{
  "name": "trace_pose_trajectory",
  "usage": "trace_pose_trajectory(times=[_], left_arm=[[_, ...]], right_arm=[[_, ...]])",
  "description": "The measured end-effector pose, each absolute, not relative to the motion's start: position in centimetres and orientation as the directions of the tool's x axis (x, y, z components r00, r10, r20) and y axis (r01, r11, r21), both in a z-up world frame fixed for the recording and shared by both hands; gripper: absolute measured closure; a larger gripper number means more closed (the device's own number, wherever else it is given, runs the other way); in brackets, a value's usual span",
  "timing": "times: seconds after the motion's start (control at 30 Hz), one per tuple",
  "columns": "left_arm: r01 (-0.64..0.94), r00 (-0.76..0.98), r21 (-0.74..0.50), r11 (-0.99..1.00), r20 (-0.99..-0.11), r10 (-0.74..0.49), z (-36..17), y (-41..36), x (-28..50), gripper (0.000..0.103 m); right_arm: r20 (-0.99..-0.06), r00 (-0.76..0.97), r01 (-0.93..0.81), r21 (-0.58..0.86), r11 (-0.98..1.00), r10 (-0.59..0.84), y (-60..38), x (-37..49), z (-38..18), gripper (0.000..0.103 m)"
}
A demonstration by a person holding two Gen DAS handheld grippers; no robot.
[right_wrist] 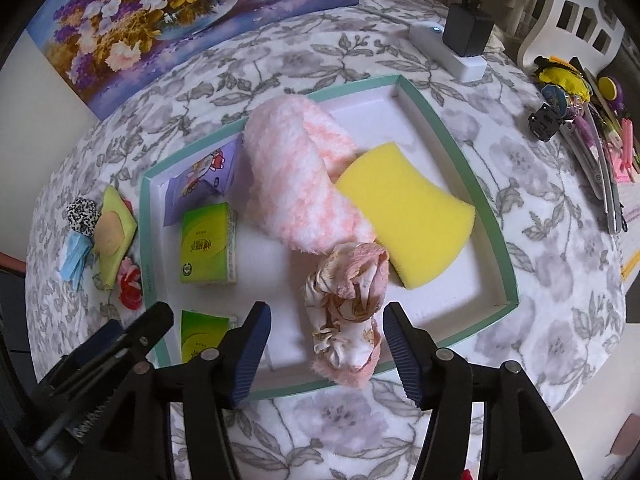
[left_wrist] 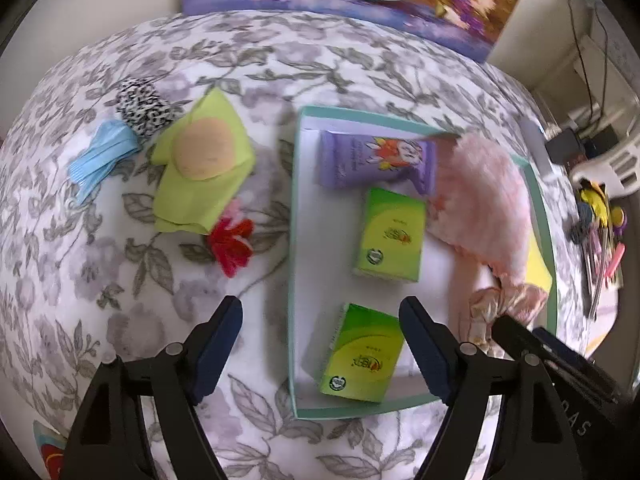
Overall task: Organize soft objects
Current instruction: 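Carry the tissue pack and scrunchie into the white tray and release both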
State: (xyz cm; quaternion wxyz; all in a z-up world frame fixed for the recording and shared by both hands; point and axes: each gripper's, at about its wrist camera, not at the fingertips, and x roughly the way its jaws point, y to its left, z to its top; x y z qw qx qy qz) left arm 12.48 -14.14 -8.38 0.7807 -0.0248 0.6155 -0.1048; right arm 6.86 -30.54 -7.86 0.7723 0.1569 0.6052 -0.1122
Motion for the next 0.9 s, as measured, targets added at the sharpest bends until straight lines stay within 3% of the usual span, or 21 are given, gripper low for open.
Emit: trace_pose_trajectory(times=[0.6,0.9], left_arm=[[-0.042,0.246,-0.164,0.986,-0.958,-0.149,-8.2,-9.5,13.8,0.018],[-0.187,0.271,-0.105,0.977,-0.961,-0.051,-8.2,-3.8,15.5,0.018]], right_arm=[[-0.973,0.229,0.365,0.095,0.926,0.009,-29.9,7.0,-8.0,0.04],[-0.965,0.26,0.282,0.119,0.952,0.044,-26.1,7.6,-7.3,0.04]])
